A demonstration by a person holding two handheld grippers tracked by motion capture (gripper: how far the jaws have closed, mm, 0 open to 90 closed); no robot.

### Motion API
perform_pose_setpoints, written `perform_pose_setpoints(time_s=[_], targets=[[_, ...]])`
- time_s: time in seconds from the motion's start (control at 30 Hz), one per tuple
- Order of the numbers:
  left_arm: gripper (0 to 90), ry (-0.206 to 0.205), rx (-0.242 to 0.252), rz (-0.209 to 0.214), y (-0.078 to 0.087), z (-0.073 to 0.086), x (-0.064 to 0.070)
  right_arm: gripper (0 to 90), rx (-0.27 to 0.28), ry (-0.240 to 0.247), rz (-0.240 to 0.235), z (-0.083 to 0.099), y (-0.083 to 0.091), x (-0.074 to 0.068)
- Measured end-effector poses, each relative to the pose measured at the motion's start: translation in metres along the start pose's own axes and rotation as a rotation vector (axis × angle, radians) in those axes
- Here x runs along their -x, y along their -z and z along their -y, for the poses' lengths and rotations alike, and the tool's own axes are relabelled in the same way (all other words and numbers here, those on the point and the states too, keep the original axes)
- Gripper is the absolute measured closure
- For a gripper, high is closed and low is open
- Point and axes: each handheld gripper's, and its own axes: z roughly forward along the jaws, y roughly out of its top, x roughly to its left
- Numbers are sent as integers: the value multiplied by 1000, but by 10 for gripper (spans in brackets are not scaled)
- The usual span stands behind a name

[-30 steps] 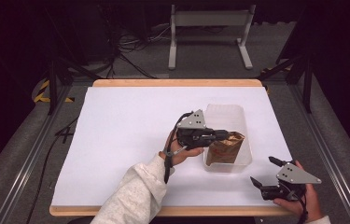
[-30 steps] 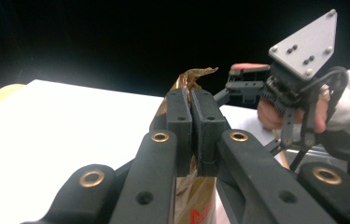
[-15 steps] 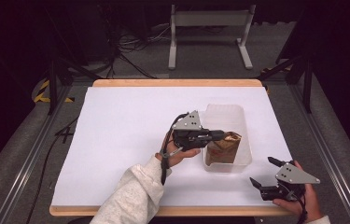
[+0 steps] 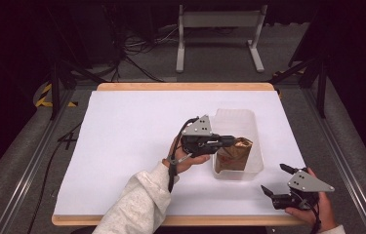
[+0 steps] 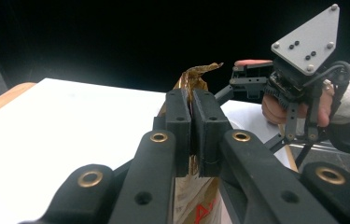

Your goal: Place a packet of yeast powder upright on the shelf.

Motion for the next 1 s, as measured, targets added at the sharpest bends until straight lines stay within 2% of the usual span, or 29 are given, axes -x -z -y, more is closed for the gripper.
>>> perform_pose_setpoints(time_s=[0.27, 0.5, 0.7, 0.73, 0.8, 0.83, 0.87, 1.0], targets=[[842, -6, -16, -17, 1, -2, 0, 72, 5, 2, 1, -1, 0, 0], [784, -7, -39, -40, 3, -2, -1, 71, 2, 2, -2, -1, 0, -1], [584, -20, -75, -96, 9, -4, 0, 71, 2, 2, -4, -1, -1, -1], [576, -31, -82, -99, 11, -4, 0, 71, 1, 0, -4, -1, -1, -1], [559, -26, -87, -101, 12, -4, 0, 71, 1, 0, -3, -1, -1, -1], [499, -25, -110, -116, 12, -3, 1, 71, 1, 0, -3, -1, -1, 0], [465, -25, -110, -116, 12, -3, 1, 72, 2, 2, -1, -1, -1, 0], [384, -50, -142, -168, 13, -1, 4, 72, 2, 5, -3, -2, -1, 0]])
